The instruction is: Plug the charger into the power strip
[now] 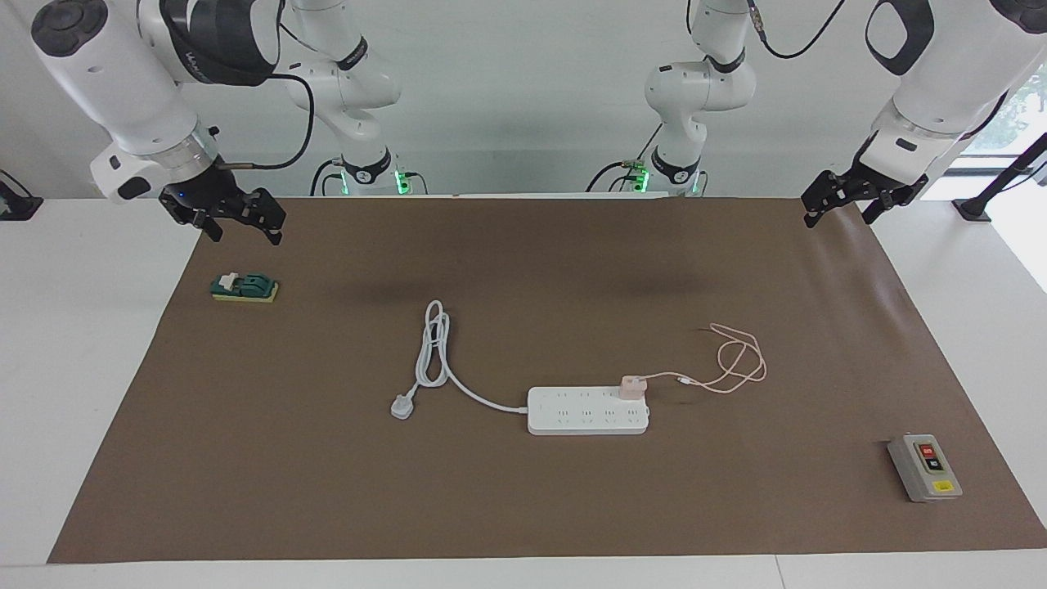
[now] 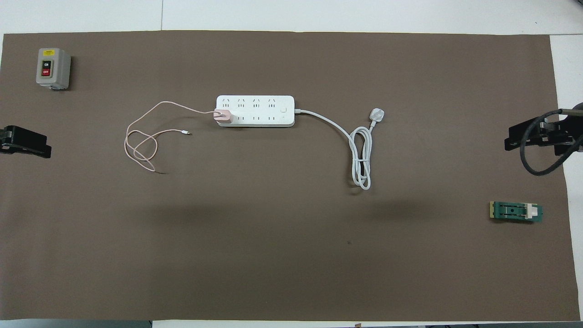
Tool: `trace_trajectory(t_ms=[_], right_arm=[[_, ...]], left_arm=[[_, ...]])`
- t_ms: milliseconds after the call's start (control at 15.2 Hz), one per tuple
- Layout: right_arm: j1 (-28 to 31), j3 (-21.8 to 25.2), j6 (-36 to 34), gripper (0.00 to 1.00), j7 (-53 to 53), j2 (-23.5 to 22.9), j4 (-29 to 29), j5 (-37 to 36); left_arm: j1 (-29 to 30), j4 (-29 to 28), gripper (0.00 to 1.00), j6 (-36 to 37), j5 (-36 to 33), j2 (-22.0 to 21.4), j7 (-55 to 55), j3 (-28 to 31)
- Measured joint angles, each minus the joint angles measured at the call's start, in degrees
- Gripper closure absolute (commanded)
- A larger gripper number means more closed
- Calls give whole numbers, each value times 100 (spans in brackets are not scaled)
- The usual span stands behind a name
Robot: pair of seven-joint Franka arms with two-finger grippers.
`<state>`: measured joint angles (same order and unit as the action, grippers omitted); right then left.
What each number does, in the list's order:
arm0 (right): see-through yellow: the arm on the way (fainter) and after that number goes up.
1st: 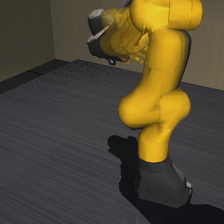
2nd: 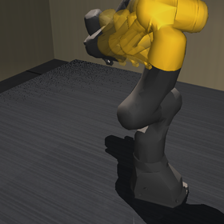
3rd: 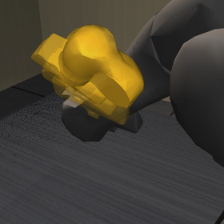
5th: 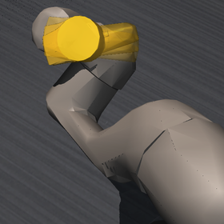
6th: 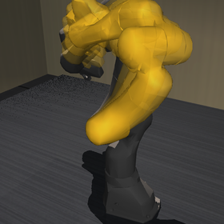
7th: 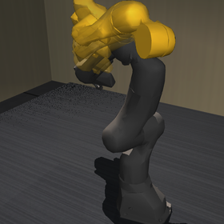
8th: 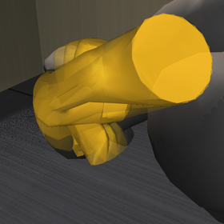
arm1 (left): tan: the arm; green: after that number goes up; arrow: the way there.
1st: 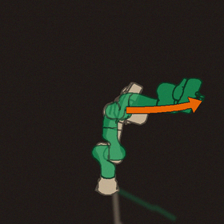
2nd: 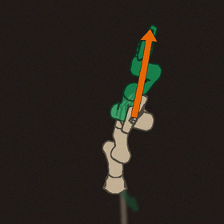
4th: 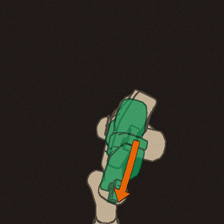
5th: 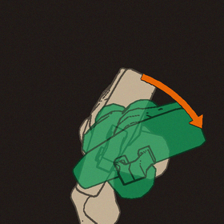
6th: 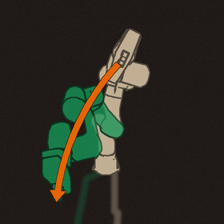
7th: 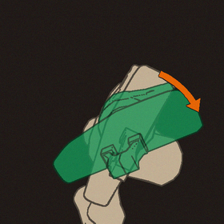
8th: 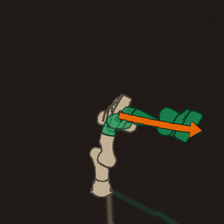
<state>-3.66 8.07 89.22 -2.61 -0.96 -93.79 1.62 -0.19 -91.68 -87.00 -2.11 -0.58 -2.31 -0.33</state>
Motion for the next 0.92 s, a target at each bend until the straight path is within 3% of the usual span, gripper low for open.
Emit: trace_trajectory(t_ms=[923], right_arm=[[0,0,0,0,0,0,0,0]], left_arm=[[2,-7,0,-384,289,-1,4,-102]])
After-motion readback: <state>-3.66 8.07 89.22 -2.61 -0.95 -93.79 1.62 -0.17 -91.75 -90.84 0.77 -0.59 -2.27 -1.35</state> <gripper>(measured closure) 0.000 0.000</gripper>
